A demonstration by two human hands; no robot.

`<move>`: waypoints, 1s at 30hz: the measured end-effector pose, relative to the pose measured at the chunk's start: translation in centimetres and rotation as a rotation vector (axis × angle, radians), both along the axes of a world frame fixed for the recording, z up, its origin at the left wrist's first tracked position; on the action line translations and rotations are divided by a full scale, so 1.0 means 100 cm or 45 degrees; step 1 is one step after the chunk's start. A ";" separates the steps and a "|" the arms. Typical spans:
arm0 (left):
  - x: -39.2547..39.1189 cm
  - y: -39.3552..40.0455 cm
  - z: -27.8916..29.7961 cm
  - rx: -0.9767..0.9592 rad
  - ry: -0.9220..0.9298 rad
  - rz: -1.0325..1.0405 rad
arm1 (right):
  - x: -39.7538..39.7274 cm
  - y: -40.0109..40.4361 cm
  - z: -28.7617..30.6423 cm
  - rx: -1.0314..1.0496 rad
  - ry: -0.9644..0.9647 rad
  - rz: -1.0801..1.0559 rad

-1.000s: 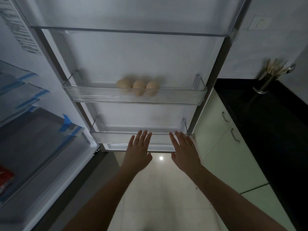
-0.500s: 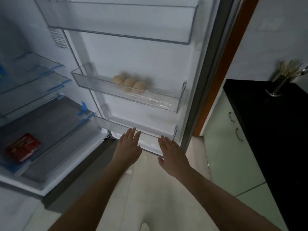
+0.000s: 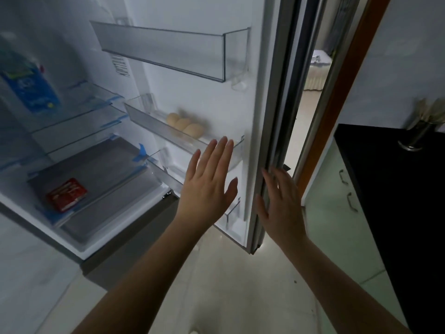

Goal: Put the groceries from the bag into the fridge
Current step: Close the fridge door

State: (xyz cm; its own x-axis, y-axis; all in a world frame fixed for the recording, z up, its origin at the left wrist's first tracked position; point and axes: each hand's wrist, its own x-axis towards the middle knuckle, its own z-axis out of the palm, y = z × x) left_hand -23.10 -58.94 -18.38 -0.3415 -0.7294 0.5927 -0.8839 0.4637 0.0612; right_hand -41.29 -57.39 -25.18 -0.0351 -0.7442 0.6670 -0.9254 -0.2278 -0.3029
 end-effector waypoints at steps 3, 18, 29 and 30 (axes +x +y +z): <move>0.010 0.003 -0.003 0.096 -0.122 0.058 | 0.007 -0.002 0.012 -0.046 0.038 0.021; 0.112 0.059 0.000 0.119 0.071 0.076 | 0.073 0.024 0.038 -0.159 0.029 0.007; 0.212 0.098 -0.004 0.242 0.123 0.199 | 0.183 0.065 0.027 -0.144 -0.024 0.244; 0.219 0.103 -0.005 0.231 0.118 0.201 | 0.192 0.067 0.026 -0.147 -0.022 0.263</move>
